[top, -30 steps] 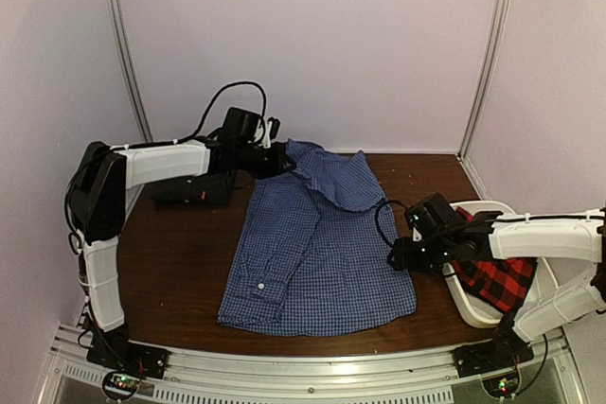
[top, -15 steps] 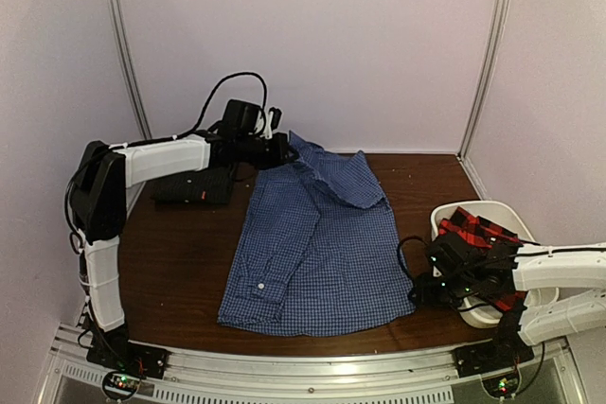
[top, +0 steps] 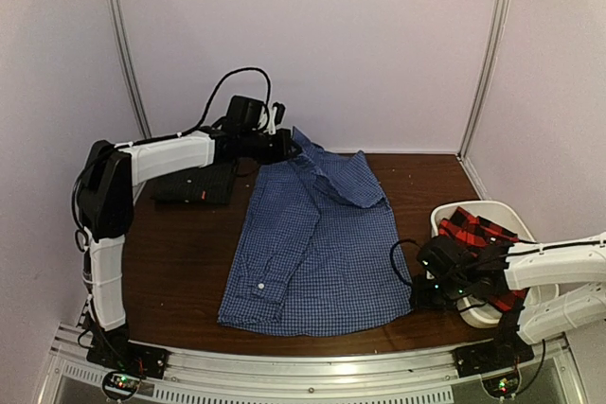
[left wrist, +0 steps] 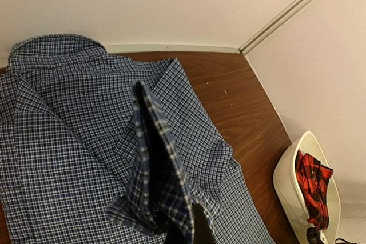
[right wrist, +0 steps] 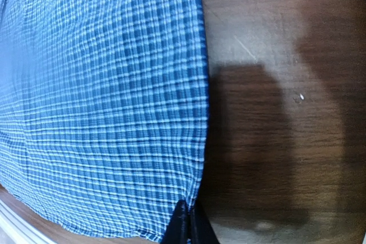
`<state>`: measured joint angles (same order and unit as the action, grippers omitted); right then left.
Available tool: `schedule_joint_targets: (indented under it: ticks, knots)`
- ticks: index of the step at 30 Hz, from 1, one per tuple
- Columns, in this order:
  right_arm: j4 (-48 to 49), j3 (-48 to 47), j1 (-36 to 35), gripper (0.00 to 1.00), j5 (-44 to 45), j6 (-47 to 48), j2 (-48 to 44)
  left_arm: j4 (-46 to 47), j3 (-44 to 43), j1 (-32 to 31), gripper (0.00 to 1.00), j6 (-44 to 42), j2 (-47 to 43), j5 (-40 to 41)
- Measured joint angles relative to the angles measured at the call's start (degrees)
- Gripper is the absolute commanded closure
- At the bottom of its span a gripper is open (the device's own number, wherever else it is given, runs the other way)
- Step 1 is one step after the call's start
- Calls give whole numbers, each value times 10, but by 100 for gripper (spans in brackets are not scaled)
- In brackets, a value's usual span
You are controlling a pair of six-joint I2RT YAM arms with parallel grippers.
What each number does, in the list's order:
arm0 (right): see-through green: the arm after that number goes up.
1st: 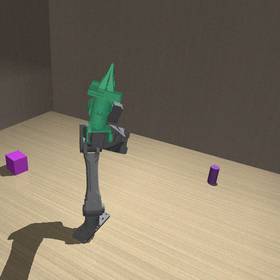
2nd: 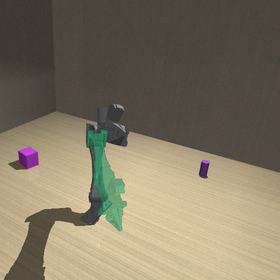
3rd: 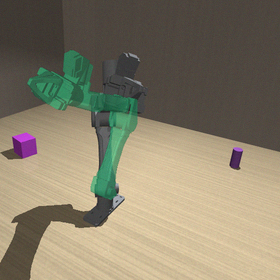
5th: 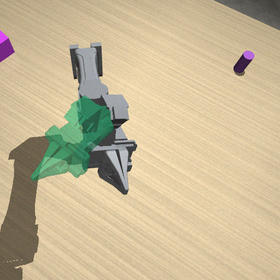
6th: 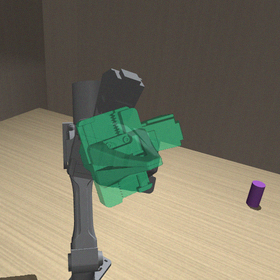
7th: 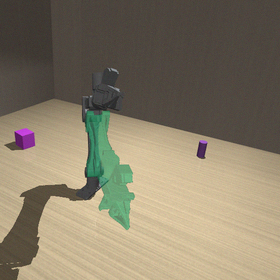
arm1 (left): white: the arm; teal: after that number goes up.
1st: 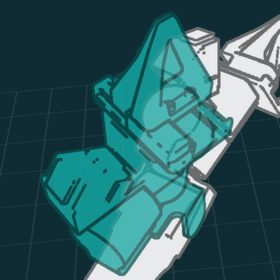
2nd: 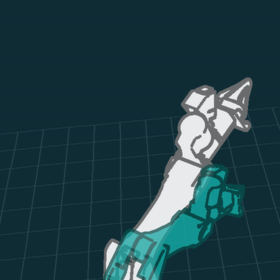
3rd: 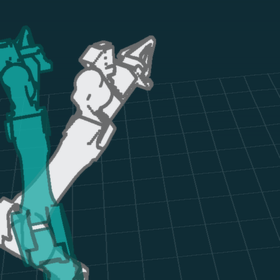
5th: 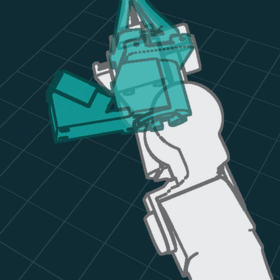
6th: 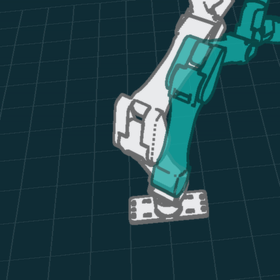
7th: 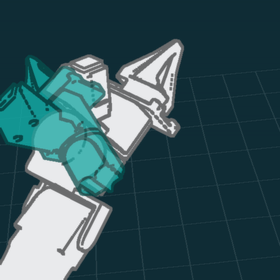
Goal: Fold and stack the long sleeve shirts
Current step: Pick up the corner of the shirt from the center of the board, then fold the 1/3-folded shirt at the center of the board.
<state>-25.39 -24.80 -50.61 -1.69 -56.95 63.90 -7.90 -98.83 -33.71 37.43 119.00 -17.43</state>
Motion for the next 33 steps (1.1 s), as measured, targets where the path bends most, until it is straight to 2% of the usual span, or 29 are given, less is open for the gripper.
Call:
schedule_joint_targets:
  ticks: [9, 18, 26, 33]
  knots:
    - [-42, -108, -30, 100, 30, 18, 21, 0, -76, 24, 100, -17, 7, 1]
    - [-28, -224, -84, 100, 27, 73, 136, 0, -124, 83, 100, -33, 7, -2]
    - [45, -301, -115, 100, -36, 116, 275, -9, -126, 134, 100, -50, 6, -3]
    - [110, -325, -118, 100, -105, 130, 337, -18, -126, 171, 100, -66, 4, -1]
